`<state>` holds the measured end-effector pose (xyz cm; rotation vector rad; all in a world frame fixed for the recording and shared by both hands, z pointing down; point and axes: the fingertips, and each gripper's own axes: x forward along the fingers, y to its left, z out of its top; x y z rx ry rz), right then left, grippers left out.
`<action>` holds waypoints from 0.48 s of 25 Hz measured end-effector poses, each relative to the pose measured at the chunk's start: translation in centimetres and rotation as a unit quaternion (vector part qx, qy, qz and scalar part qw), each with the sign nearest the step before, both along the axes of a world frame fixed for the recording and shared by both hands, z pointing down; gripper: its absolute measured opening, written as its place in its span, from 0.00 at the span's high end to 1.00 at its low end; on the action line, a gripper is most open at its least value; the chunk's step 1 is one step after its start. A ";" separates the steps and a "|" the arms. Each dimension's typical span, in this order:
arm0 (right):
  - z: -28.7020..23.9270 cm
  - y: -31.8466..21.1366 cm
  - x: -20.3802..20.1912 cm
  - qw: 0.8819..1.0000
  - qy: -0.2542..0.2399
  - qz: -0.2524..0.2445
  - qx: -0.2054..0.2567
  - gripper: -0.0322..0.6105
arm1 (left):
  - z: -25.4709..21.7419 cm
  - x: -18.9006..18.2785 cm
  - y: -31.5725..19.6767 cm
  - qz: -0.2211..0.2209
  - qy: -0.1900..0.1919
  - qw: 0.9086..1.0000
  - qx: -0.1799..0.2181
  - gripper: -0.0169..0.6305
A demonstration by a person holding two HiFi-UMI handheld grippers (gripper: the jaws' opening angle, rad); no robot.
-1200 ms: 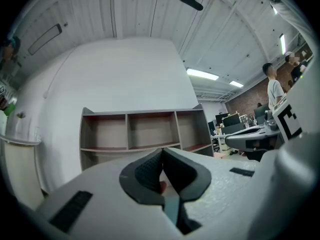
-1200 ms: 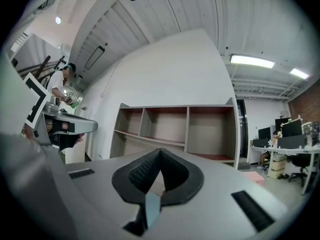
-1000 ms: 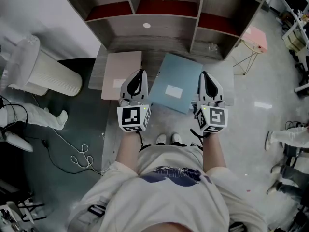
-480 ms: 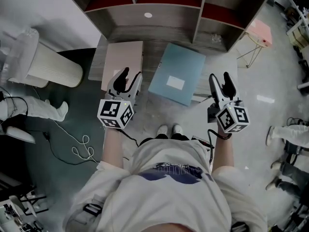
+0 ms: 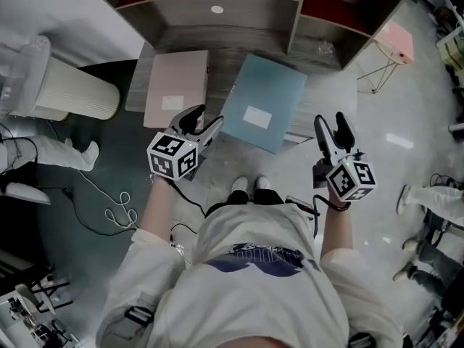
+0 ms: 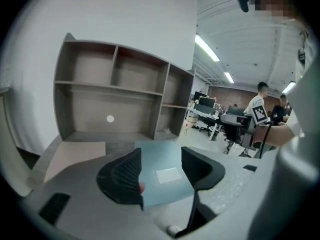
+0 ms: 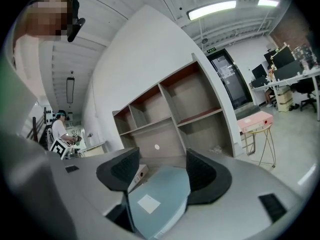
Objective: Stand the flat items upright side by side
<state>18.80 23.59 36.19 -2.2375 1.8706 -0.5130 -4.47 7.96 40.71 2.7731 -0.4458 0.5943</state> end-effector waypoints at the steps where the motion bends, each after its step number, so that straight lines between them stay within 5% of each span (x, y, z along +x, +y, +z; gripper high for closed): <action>1: 0.4 0.0 0.2 1.000 -0.004 -0.004 -0.004 0.53 | 1.0 0.4 0.0 0.002 -0.013 1.000 -0.019 0.58; 5: 1.8 0.1 1.0 0.999 -0.017 -0.022 -0.020 0.52 | 4.2 2.1 0.2 0.016 -0.068 0.993 -0.091 0.51; 12: 3.9 -0.1 2.1 0.998 -0.036 -0.019 -0.039 0.52 | 9.4 4.4 -1.4 0.043 -0.174 0.976 -0.122 0.45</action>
